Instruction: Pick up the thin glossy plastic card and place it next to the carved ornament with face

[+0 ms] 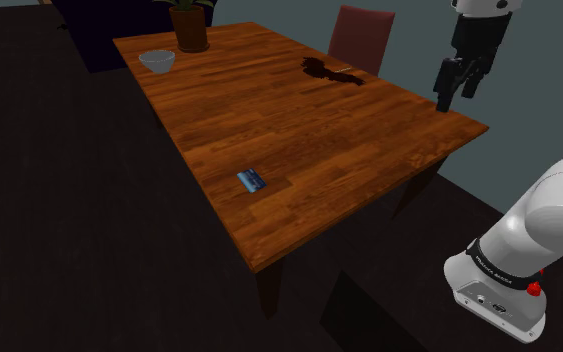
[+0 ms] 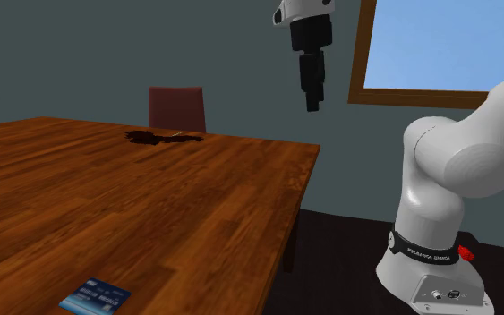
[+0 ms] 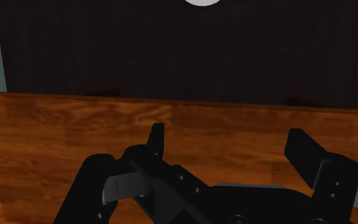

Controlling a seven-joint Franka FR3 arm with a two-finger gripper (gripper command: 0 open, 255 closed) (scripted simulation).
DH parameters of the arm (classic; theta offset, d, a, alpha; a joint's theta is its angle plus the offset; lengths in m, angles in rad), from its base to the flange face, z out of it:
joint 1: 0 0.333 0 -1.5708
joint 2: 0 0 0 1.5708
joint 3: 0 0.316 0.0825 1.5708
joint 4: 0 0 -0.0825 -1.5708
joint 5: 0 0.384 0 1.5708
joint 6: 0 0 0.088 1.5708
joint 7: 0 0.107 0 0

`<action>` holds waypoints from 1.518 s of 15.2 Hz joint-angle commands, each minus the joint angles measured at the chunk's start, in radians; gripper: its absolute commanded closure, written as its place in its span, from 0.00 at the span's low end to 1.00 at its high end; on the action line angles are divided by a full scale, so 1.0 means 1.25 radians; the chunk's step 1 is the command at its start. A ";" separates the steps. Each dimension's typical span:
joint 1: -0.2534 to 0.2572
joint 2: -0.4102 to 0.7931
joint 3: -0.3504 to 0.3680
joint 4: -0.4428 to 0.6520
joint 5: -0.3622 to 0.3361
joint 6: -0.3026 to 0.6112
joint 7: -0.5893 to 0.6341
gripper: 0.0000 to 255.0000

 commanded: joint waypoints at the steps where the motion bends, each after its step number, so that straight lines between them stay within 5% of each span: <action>1: 0.000 0.000 0.000 0.000 0.000 0.000 0.000 0.00; 14: 0.060 0.088 0.188 -0.157 0.104 0.449 0.179 0.00; 23: 0.024 0.289 0.359 -0.137 0.057 0.766 0.347 0.00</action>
